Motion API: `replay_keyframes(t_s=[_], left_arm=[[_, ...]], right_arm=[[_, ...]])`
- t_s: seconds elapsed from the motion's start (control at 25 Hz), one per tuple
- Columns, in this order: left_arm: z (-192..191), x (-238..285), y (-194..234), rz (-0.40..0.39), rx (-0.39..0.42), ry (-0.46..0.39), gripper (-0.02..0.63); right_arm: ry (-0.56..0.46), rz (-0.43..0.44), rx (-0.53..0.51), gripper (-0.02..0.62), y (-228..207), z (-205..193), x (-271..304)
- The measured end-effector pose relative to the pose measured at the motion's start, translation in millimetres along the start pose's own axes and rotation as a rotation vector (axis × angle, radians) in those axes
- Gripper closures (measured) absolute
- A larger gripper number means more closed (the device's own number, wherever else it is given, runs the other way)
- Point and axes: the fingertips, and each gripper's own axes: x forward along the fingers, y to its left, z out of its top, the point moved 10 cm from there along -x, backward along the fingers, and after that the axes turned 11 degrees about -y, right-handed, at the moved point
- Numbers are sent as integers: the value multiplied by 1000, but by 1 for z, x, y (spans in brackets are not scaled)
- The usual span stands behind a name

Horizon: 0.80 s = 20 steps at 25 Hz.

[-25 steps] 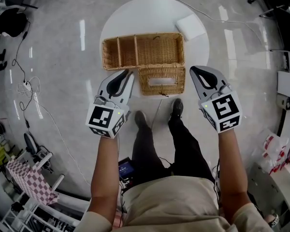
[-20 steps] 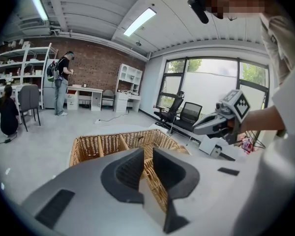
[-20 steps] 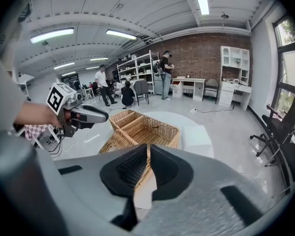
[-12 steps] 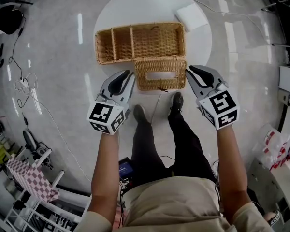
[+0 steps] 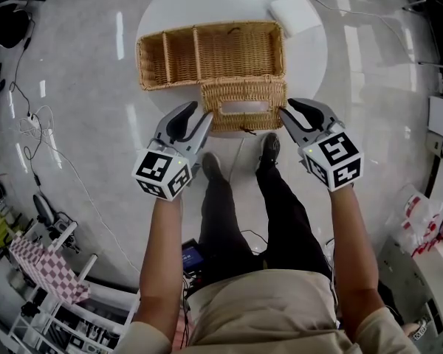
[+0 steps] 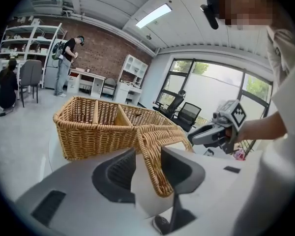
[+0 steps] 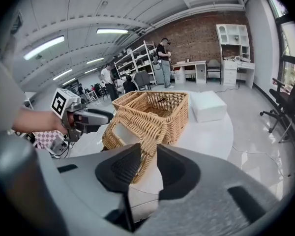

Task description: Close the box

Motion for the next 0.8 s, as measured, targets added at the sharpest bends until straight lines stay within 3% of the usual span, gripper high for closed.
replay_keyframes(t_s=[0.52, 0.8], left_arm=[[-22, 13, 5, -22, -72, 22, 468], [-17, 11, 0, -41, -72, 24, 469]], right_arm=[[13, 79, 217, 469, -7, -30, 15], [23, 88, 245, 480, -6, -26, 11]])
